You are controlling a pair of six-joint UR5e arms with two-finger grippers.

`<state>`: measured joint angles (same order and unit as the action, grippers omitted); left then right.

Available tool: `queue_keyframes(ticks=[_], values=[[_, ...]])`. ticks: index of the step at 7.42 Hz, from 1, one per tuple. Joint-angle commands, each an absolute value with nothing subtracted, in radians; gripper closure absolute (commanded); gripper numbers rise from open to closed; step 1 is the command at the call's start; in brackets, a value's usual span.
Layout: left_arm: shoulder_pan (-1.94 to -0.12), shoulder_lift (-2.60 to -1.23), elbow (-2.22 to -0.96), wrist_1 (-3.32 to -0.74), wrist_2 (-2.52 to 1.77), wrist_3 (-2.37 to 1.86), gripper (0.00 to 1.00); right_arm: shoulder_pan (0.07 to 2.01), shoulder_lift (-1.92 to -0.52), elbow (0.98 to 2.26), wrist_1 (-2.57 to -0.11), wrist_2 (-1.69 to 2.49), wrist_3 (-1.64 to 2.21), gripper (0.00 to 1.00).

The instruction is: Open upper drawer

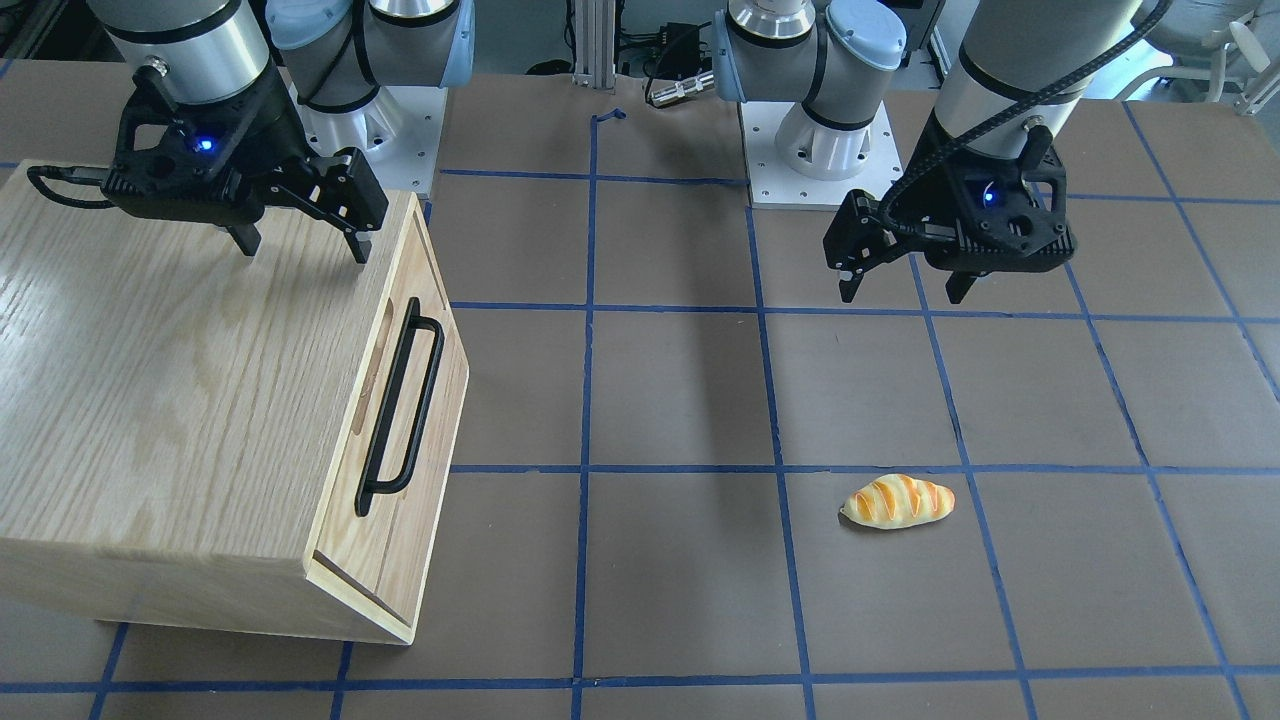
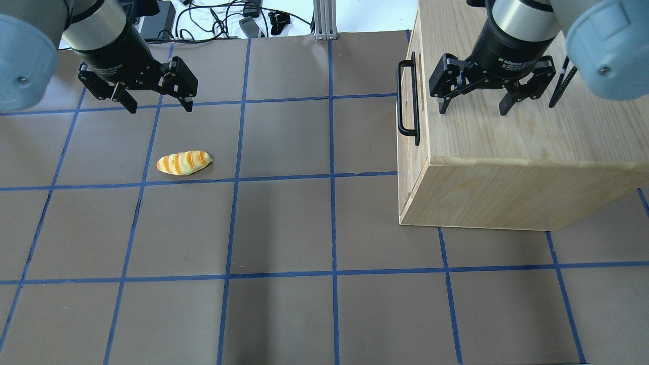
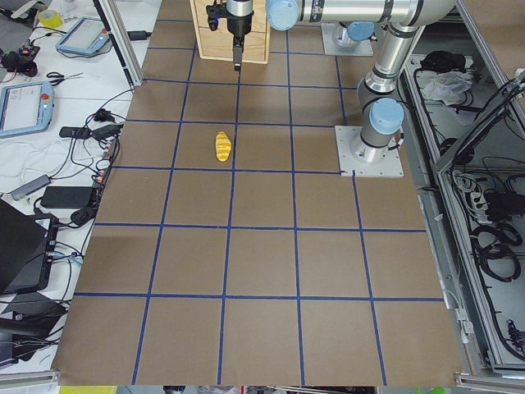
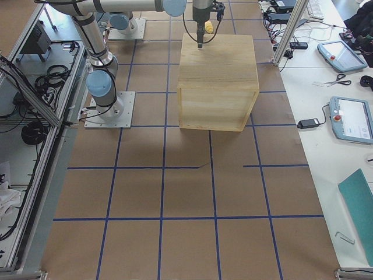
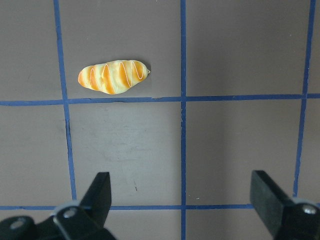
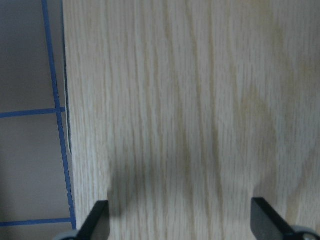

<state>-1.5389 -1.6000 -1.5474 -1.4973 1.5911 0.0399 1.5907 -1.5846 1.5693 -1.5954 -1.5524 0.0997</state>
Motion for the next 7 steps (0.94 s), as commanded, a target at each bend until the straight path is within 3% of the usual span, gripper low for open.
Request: queue_keyframes(ticks=[1, 7], values=[[-1.537, -1.601, -1.548, -1.497, 1.591, 0.04, 0.0, 1.591, -1.585, 1.569, -1.595, -1.552, 0.1, 0.0], [-1.537, -1.601, -1.545, -1.497, 1.591, 0.029, 0.0, 1.591, -1.585, 1.569, -1.595, -1.552, 0.1, 0.0]])
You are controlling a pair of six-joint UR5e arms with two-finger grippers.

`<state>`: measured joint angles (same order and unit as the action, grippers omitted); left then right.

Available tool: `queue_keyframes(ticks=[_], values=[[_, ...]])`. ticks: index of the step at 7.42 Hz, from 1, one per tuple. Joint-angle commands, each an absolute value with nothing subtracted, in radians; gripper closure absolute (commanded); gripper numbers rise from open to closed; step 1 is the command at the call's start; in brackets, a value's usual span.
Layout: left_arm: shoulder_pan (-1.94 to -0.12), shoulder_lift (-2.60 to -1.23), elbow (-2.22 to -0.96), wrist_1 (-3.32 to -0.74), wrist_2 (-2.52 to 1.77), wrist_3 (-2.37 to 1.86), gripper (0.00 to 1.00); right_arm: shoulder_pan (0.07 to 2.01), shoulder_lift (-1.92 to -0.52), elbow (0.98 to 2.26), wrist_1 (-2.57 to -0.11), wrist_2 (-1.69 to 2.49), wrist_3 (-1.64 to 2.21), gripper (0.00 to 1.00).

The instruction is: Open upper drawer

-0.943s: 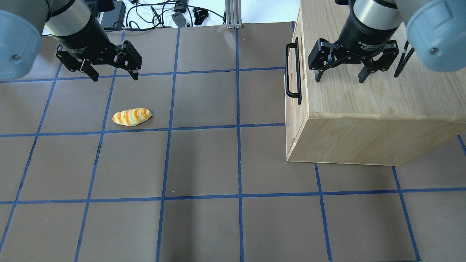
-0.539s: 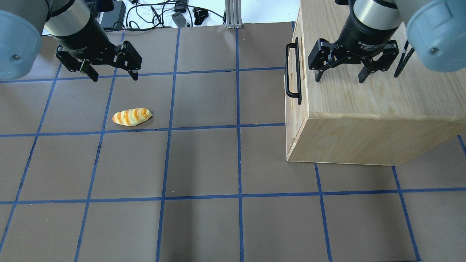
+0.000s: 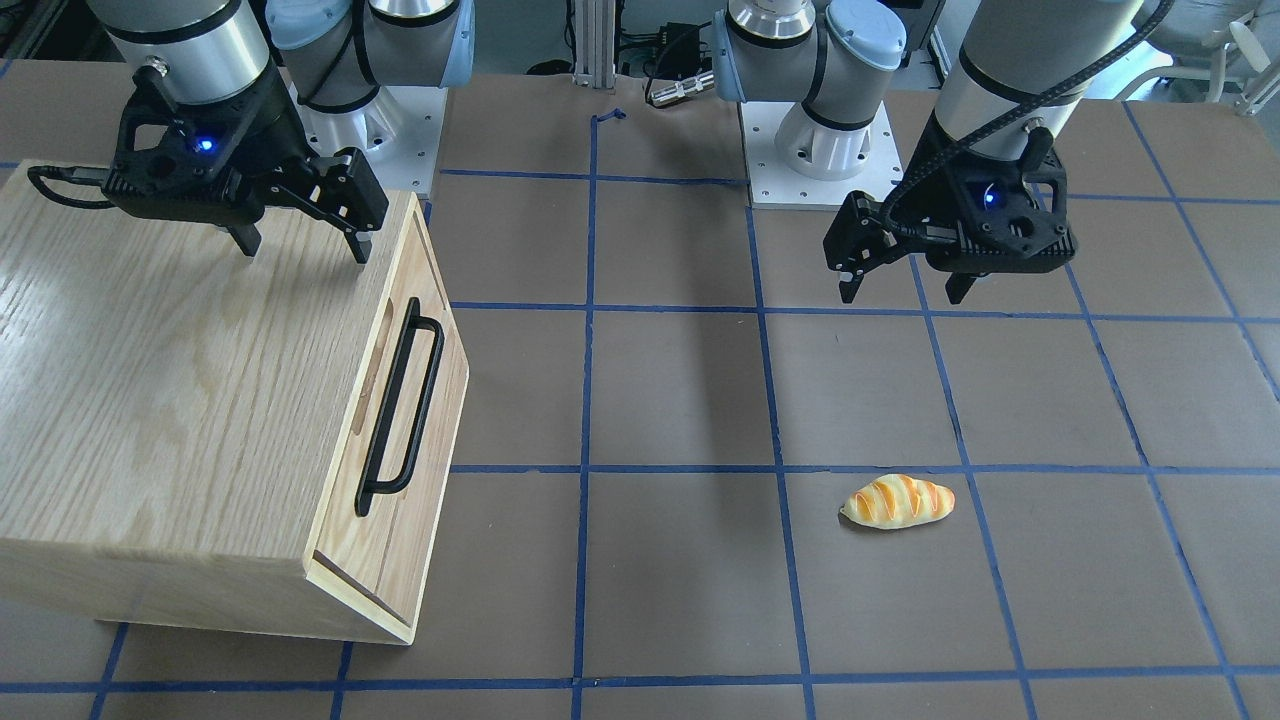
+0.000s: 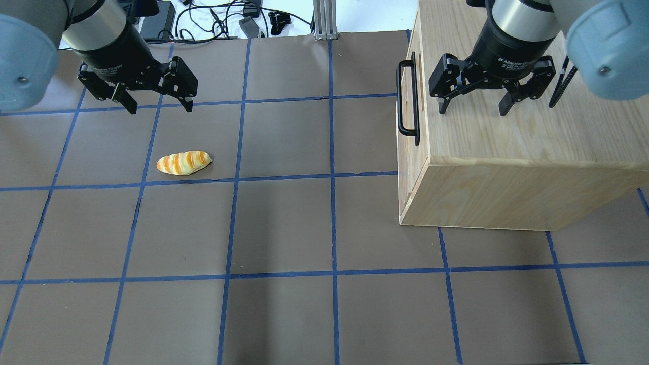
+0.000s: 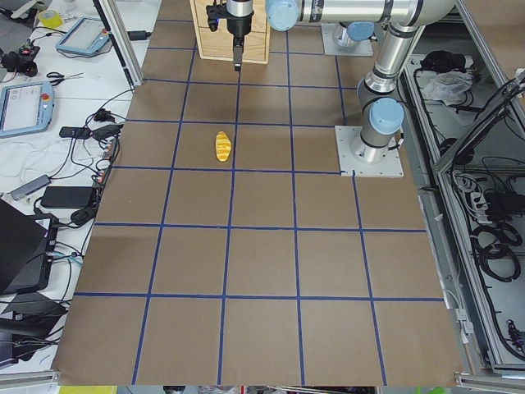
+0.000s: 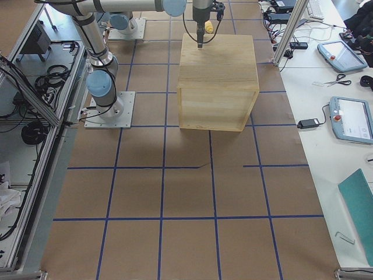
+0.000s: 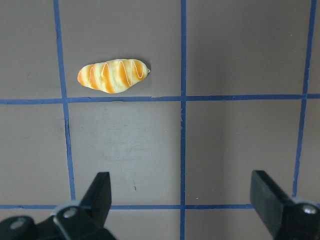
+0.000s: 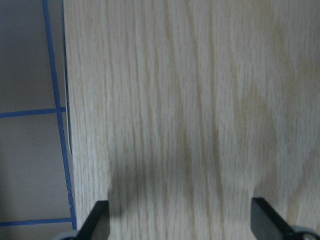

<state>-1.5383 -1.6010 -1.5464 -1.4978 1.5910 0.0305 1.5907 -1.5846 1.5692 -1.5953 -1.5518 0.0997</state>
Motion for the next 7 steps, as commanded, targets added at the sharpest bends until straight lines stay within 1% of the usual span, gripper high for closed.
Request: queue_keyframes(ticks=[1, 3, 5, 7], values=[[-1.539, -1.601, -1.545, -1.497, 1.591, 0.029, 0.0, 1.589, -1.585, 1.569, -1.595, -1.552, 0.1, 0.0], [-1.537, -1.601, -1.534, -1.496, 1.589, 0.023, 0.0, 1.591, -1.585, 1.569, -1.595, -1.552, 0.1, 0.0], [-1.548, -1.633, -1.529, -1.488, 1.575, 0.017, 0.0, 1.591, -1.585, 1.569, -1.595, -1.551, 0.1, 0.0], [-1.592, -1.646, -1.528, -1.433, 1.507, -0.092, 0.0, 1.591, -1.585, 1.569, -1.595, -1.551, 0.1, 0.0]])
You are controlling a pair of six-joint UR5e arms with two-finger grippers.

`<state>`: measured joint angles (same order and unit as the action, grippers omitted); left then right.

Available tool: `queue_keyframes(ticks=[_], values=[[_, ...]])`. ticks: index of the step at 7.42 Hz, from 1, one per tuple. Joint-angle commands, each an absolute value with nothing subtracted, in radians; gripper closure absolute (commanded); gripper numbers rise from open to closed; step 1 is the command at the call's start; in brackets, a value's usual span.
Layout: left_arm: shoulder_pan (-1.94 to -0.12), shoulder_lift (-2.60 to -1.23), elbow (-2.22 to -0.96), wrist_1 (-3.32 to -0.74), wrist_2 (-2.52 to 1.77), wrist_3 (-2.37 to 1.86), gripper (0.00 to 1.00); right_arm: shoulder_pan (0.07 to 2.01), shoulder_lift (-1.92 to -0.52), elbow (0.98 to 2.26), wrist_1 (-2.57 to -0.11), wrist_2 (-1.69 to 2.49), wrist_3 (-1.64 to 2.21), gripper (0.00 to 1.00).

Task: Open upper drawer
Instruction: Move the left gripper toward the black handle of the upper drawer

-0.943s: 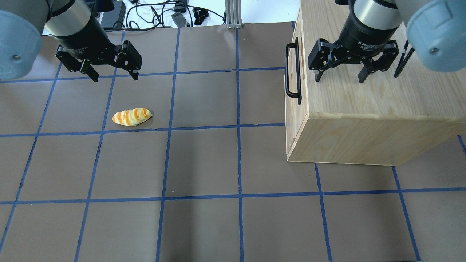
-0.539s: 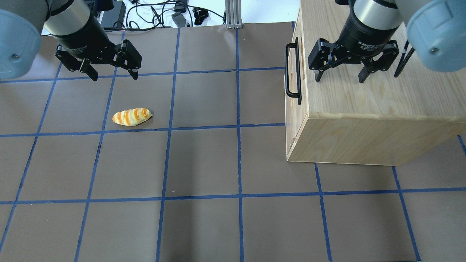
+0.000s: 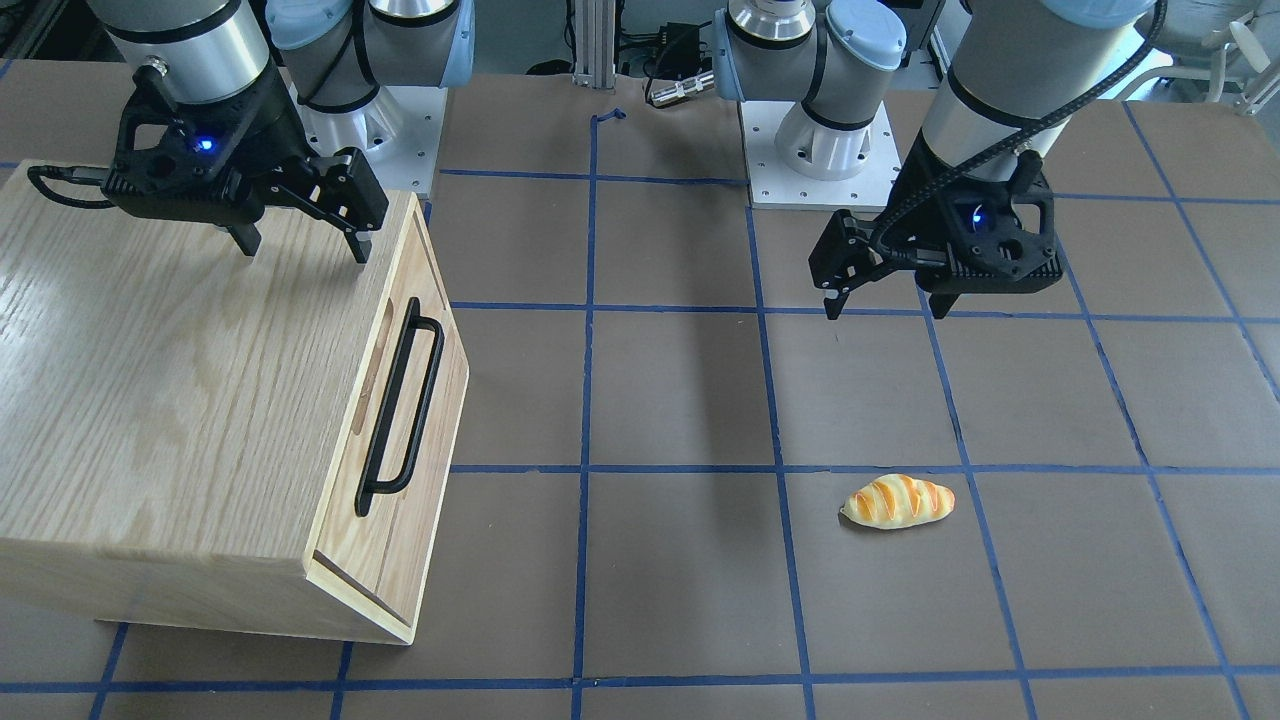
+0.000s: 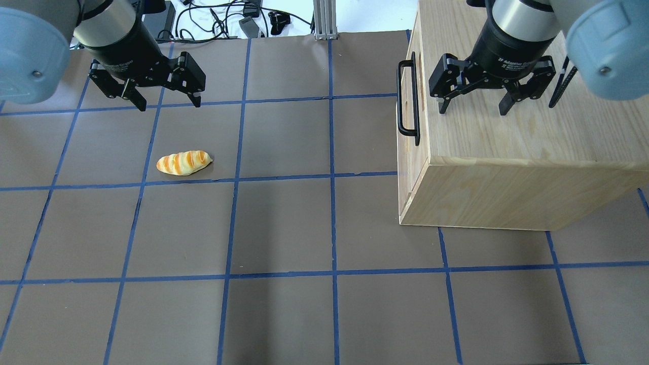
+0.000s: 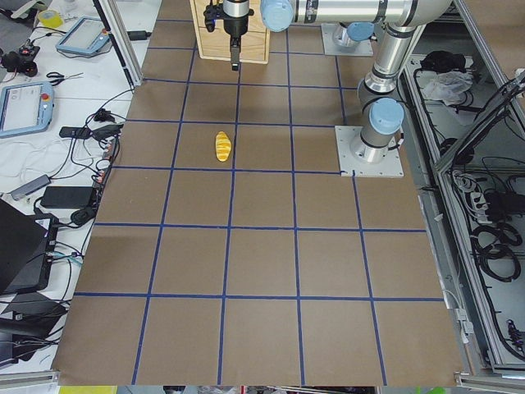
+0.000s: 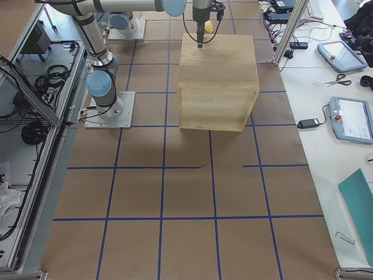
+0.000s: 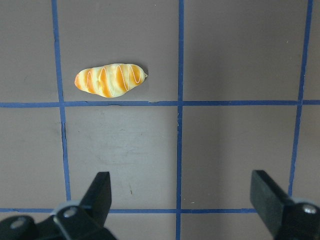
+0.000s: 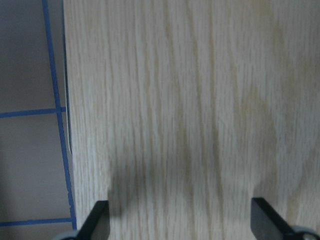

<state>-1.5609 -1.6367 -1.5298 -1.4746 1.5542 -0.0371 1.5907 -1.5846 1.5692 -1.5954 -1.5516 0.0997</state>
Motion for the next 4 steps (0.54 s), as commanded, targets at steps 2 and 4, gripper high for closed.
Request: queue_keyframes(ticks=[2, 4], values=[[-1.678, -1.689, -1.522, -1.349, 1.497, -0.173, 0.0, 1.591, -1.585, 1.569, -1.595, -1.551, 0.1, 0.0], [-1.729, -1.739, -1.488, -1.315, 1.421, -0.248, 0.0, 1.591, -1.585, 1.569, -1.595, -1.551, 0.1, 0.0]])
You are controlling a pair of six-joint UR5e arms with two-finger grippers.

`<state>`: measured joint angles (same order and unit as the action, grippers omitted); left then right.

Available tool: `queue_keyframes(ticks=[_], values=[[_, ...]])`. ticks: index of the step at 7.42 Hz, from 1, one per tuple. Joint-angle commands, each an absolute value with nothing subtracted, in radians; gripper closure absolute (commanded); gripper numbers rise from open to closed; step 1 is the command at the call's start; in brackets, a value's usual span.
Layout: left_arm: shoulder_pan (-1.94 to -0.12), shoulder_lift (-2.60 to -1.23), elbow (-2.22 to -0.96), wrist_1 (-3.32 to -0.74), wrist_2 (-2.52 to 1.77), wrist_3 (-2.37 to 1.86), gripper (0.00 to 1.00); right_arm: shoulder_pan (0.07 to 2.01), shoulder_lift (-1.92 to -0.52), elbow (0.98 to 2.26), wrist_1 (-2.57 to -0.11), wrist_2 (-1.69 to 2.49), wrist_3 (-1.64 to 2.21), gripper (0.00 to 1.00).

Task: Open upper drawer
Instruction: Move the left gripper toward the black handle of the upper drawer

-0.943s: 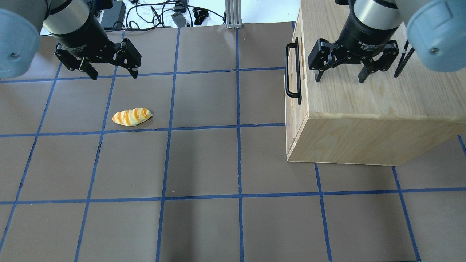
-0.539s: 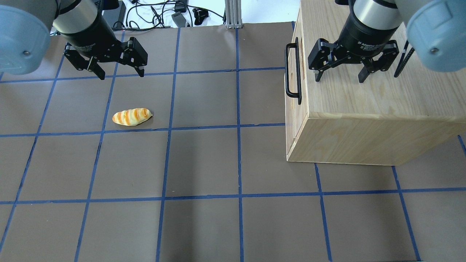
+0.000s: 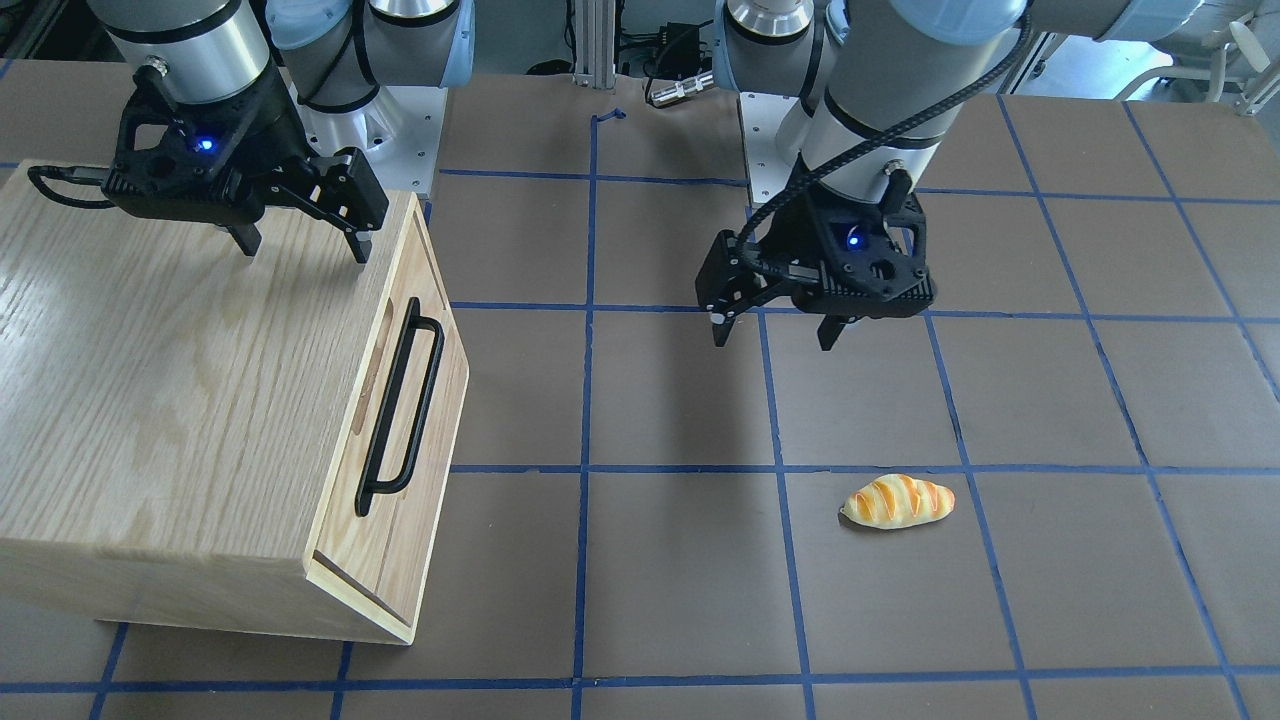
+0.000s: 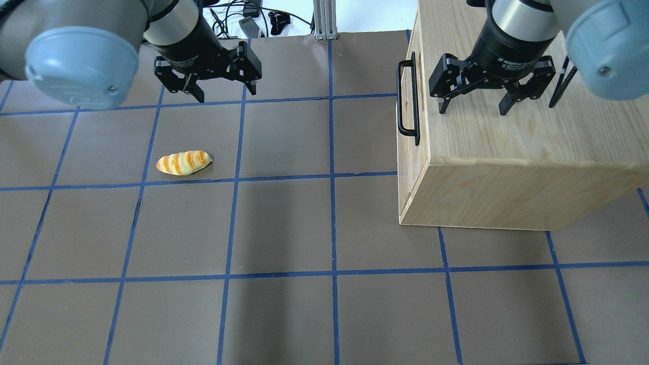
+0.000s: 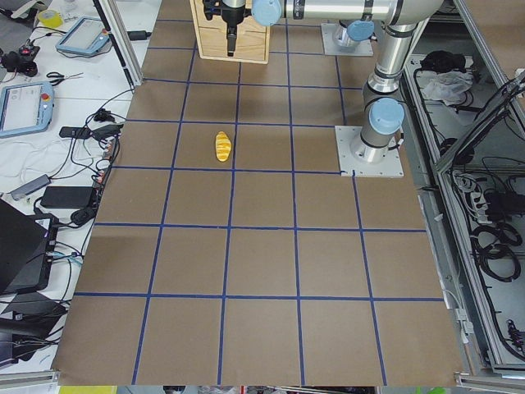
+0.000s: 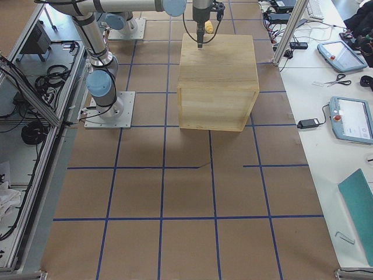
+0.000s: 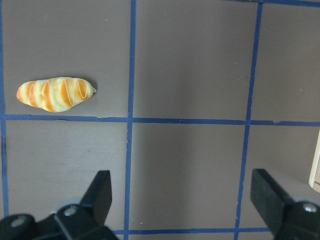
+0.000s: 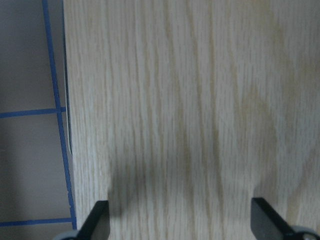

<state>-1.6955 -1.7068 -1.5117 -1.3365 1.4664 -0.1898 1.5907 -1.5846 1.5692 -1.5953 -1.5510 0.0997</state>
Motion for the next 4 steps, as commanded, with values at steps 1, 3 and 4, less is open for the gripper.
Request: queue_keyframes(ticks=[1, 3, 4], values=[[-1.759, -1.77, -1.453, -1.316, 1.416, -0.28, 0.0, 1.591, -1.585, 1.569, -1.595, -1.551, 0.1, 0.0], [-1.828, -1.843, -1.41, -1.296, 1.408, -0.343, 0.0, 1.591, -1.585, 1.569, -1.595, -1.551, 0.1, 0.0], [-1.857, -1.876, -1.387, -1.296, 1.404, -0.374, 0.0, 1.591, -1.585, 1.569, -1.595, -1.552, 0.1, 0.0]])
